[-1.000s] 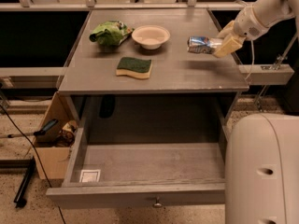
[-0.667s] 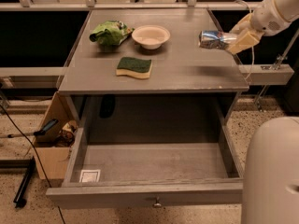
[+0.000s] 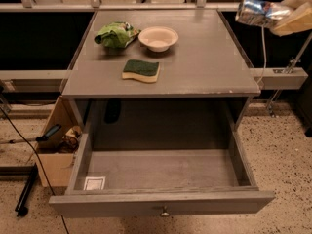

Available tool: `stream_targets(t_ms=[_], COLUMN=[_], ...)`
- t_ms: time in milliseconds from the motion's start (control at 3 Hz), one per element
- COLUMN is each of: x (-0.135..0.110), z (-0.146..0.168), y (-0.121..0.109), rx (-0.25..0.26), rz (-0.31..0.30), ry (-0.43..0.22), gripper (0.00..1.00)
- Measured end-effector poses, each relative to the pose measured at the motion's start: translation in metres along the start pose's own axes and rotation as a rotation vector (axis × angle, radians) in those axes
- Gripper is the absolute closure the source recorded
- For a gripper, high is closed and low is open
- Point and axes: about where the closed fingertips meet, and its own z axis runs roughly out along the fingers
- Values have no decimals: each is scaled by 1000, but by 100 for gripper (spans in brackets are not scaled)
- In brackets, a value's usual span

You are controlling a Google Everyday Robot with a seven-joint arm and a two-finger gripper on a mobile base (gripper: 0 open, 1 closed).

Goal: Place redbull can into top drawer

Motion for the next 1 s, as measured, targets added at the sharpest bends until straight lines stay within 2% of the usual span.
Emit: stream_targets(t_ms=[333,667,1000], x=[-13,-12,-20], z=[-69,-69,-53], y=[46,46,39], rx=[139,137,132], rz=[34,35,38], ry=[-49,-48,-61], gripper=[100,100,100])
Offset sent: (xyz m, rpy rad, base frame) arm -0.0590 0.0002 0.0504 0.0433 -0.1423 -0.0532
